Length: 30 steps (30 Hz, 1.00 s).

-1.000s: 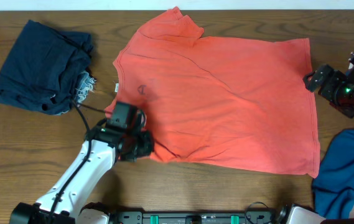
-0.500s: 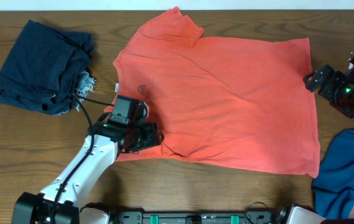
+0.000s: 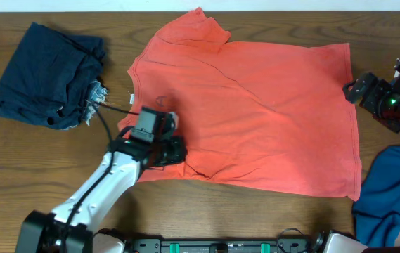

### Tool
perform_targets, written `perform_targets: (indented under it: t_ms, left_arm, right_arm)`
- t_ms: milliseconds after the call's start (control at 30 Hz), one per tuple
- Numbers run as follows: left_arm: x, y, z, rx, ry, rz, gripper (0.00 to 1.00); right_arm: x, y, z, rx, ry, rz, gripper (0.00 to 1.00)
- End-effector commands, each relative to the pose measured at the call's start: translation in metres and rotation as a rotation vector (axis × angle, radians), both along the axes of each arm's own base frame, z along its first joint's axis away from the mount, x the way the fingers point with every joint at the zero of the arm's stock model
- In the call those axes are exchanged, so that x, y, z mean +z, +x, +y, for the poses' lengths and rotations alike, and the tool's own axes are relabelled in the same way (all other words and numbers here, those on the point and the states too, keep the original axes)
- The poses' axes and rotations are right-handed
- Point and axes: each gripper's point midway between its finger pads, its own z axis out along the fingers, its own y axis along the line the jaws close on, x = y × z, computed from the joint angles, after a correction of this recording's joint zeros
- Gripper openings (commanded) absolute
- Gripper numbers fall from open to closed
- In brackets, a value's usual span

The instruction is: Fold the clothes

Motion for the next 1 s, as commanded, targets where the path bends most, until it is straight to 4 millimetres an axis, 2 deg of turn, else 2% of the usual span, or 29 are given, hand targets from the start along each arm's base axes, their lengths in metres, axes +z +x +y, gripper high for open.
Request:
perform_targets:
  t_ms: [0, 67, 167, 267, 367, 433, 567, 767, 867, 900, 967]
  left_arm:
    - [-0.01, 0.003, -0.006, -0.014, 0.033, 0.004, 0.07]
    - [-0.011, -0.002, -0.004, -0.014, 0.044, 0.036, 0.07]
    - [-0.001, -0.004, 0.002, -0.008, 0.052, 0.05, 0.1]
    - [0.029, -0.004, 0.006, -0.022, 0.055, 0.025, 0.22]
    - [0.055, -0.005, 0.012, -0.027, 0.076, -0.017, 0.26]
    - [0.06, -0.009, 0.023, -0.006, 0.126, -0.028, 0.29]
    - [0.041, -0.021, 0.05, 0.032, 0.273, 0.027, 0.29]
    - [0.005, -0.029, 0.051, 0.02, 0.301, 0.129, 0.22]
    - [-0.01, -0.028, 0.045, 0.006, 0.288, 0.175, 0.18]
    - [-0.017, -0.028, 0.045, 0.004, 0.295, 0.195, 0.11]
    - [-0.027, -0.032, 0.044, -0.005, 0.296, 0.24, 0.06]
  right_arm:
    - [0.001, -0.001, -0.004, -0.001, -0.01, -0.004, 0.99]
    - [0.0, -0.002, -0.004, -0.001, -0.008, 0.002, 0.99]
    - [0.0, -0.003, -0.003, -0.001, -0.007, 0.007, 0.99]
    - [0.0, -0.002, -0.003, -0.001, -0.008, 0.003, 0.99]
    - [0.0, -0.002, -0.003, -0.001, -0.008, 0.003, 0.99]
    - [0.0, -0.002, -0.003, -0.001, -0.008, 0.003, 0.99]
    - [0.0, -0.002, -0.004, -0.002, -0.008, 0.003, 0.99]
    - [0.001, 0.0, -0.004, -0.002, -0.01, -0.004, 0.99]
    - [0.001, 0.0, -0.004, -0.001, -0.011, -0.004, 0.99]
    - [0.001, 0.0, -0.004, -0.001, -0.011, -0.004, 0.99]
    - [0.001, -0.001, -0.004, -0.001, -0.01, -0.004, 0.99]
